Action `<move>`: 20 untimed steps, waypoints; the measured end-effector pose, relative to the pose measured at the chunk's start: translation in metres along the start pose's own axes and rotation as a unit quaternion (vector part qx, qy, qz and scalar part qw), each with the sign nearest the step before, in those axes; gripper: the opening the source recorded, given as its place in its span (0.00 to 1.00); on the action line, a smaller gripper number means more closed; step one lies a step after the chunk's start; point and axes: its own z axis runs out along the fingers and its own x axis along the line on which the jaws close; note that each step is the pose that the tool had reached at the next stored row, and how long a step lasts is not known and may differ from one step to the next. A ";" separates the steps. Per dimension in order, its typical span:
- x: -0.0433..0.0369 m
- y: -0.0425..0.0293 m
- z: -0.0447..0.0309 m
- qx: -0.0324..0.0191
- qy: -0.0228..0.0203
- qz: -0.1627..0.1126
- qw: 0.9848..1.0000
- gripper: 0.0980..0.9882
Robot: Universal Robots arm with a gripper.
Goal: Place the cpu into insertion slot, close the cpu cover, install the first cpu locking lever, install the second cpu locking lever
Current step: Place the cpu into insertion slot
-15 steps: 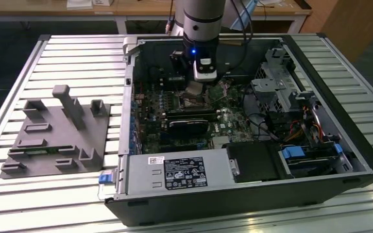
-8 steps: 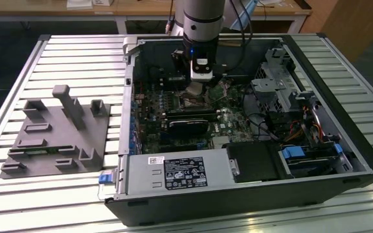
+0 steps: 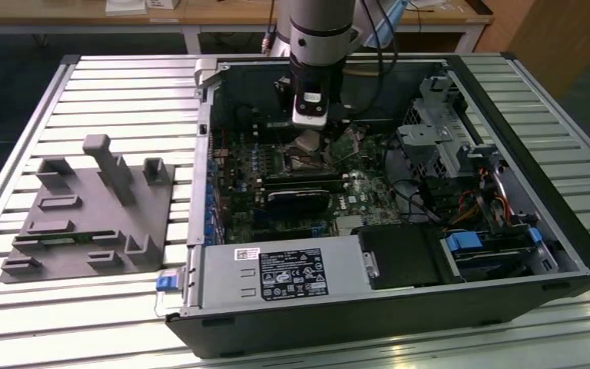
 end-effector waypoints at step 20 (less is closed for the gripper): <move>0.0000 0.0000 0.0004 0.005 -0.026 0.138 0.990 0.49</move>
